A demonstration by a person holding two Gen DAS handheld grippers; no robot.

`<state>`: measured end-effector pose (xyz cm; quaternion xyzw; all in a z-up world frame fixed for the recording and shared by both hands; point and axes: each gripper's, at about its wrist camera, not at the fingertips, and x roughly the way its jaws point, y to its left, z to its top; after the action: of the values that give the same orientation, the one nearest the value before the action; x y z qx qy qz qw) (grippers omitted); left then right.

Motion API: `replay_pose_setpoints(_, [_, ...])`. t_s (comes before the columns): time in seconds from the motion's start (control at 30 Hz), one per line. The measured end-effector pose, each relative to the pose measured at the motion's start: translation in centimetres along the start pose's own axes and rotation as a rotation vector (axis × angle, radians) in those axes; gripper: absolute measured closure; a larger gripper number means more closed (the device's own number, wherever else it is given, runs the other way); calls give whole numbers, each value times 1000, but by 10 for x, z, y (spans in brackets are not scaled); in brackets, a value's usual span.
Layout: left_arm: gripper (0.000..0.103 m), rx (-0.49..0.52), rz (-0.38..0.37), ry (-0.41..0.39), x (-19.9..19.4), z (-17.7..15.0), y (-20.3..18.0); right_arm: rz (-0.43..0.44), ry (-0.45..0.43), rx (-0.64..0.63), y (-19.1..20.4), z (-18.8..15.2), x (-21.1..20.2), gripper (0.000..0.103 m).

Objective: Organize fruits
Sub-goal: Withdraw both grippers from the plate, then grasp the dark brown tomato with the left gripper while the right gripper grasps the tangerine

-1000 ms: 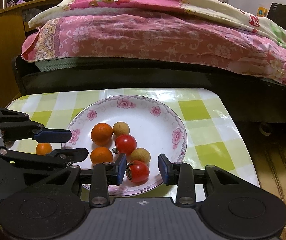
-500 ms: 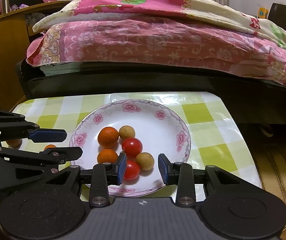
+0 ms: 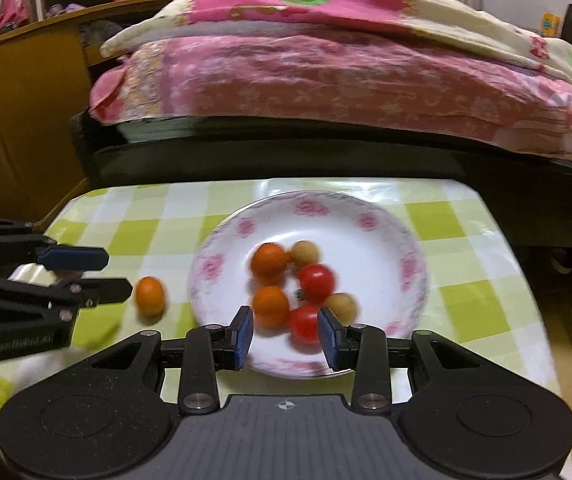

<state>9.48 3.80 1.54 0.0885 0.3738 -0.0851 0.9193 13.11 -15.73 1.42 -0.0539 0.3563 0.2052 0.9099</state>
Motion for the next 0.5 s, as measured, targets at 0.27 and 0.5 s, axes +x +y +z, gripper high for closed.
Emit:
replay_pose_setpoints(0.27, [63,68,34,69,-12,-19,33,98,8,-72,46,1,5,70])
replay_pose_setpoints(0.5, [62,26,41,63,-9,-24,60,131,1,-94,70,11,31,66])
